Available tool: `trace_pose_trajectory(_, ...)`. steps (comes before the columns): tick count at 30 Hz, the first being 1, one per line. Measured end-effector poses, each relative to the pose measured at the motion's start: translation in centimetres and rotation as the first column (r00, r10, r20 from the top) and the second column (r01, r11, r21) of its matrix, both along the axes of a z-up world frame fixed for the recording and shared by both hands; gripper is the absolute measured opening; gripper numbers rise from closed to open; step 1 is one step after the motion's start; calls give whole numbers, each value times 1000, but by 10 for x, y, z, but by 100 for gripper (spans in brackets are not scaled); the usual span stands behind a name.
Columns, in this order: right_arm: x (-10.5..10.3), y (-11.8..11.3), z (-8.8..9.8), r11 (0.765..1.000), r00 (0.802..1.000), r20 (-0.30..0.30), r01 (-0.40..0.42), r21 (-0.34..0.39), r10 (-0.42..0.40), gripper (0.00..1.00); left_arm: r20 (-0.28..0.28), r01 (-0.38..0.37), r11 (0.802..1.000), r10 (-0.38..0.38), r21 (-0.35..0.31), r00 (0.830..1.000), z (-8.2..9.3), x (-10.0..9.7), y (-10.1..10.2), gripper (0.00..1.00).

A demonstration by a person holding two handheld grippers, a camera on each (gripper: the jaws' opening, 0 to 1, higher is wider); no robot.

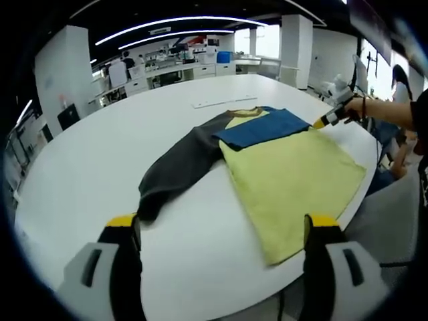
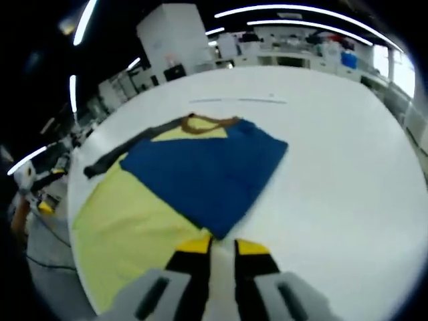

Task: Fold the garment on the visible template until the final outline fits inside the template.

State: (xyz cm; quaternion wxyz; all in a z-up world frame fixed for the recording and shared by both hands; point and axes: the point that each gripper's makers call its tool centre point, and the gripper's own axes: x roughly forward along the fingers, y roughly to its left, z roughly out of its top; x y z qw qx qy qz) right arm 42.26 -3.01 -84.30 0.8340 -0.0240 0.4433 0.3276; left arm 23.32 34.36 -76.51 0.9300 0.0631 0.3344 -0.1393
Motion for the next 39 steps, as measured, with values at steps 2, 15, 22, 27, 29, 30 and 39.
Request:
trace_pose_trajectory(2,1,0,-2,1000,1000,0,3,-1,-3,7,-2,2,1000,-2,0,1000,0,0,-3,99)
trace_pose_trajectory(15,2,11,-1,1000,1000,10,23,15,-23,0,-16,4,1000,-3,6,1000,-6,-2,0,99)
trace_pose_trajectory(22,9,-11,1,998,999,29,43,-38,-42,0,-21,0,1000,0,6,1000,-9,-2,4,99)
trace_pose_trajectory(27,14,-19,2,994,998,46,37,-98,-33,0,-16,5,1000,-5,2,1000,-9,1,5,99)
trace_pose_trajectory(29,16,-22,3,991,998,62,24,-128,-16,0,-15,5,1000,-5,3,1000,-9,1,5,99)
trace_pose_trajectory(30,18,-23,4,990,997,71,20,-139,-10,0,-15,6,1000,-6,4,1000,-9,1,5,99)
trace_pose_trajectory(39,22,-33,5,975,994,106,8,-223,16,0,-15,2,1000,-2,7,1000,-9,0,3,99)
